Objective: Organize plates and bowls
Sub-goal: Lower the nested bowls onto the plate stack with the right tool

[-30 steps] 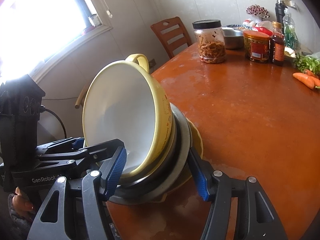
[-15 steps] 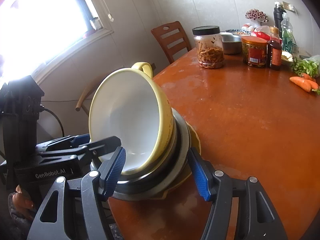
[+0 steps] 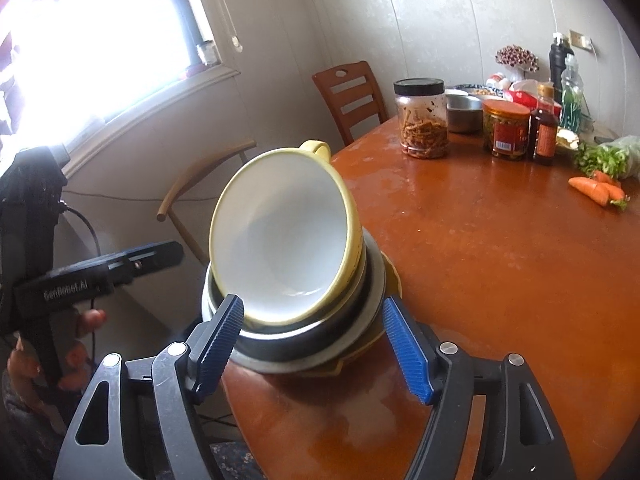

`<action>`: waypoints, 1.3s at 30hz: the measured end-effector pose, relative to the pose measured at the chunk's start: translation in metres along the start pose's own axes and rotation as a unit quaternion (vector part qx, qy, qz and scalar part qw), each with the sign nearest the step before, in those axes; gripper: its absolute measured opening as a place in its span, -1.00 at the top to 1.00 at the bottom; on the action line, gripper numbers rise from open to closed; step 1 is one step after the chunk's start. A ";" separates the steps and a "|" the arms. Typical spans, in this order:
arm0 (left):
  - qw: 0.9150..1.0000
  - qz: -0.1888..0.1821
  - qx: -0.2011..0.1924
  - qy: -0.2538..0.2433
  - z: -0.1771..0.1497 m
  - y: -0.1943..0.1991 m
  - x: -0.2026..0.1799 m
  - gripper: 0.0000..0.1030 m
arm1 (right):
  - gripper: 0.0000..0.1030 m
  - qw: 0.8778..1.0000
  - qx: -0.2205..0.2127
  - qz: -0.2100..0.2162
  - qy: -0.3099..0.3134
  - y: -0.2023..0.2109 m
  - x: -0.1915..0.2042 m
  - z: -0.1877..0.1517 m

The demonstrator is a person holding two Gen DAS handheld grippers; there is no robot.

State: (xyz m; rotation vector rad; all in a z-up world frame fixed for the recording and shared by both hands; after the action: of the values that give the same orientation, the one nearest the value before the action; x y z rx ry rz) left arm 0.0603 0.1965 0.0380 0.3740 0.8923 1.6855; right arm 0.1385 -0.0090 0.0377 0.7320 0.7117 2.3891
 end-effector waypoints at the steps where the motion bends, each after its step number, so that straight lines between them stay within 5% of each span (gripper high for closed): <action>1: 1.000 0.001 0.007 0.003 -0.001 -0.003 0.004 -0.28 | -0.44 1.000 -0.001 -0.002 0.004 0.001 0.002 -0.002; 10: 0.993 -0.079 0.067 0.049 -0.015 -0.045 0.029 -0.28 | -0.46 0.999 0.016 -0.021 0.028 0.002 0.010 -0.030; 19: 0.967 -0.190 0.116 0.124 -0.017 -0.083 0.047 -0.25 | -0.46 0.998 0.034 -0.030 0.037 -0.007 0.011 -0.041; 23: 0.956 -0.229 0.127 0.135 -0.016 -0.092 0.045 -0.06 | -0.46 0.998 0.038 -0.027 0.037 -0.013 0.012 -0.041; 39: 0.963 -0.215 0.144 0.072 0.000 -0.113 0.015 0.00 | -0.49 0.999 0.054 -0.007 0.005 -0.043 -0.007 -0.036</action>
State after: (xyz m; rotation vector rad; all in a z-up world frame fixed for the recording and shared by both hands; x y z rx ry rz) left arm 0.1333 0.2188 -0.0473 0.2304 1.2361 1.1954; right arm 0.1354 0.0062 -0.0164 0.7564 0.8530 2.3584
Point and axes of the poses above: each gripper's, at about its wrist camera, not at the fingertips, and y roughly against the way its jaws point, x to its left, z to its top, the point moved 2 cm from there along -y, roughly the way its jaws point, and after that the axes turned 8 degrees about z, right-handed, at the moved point
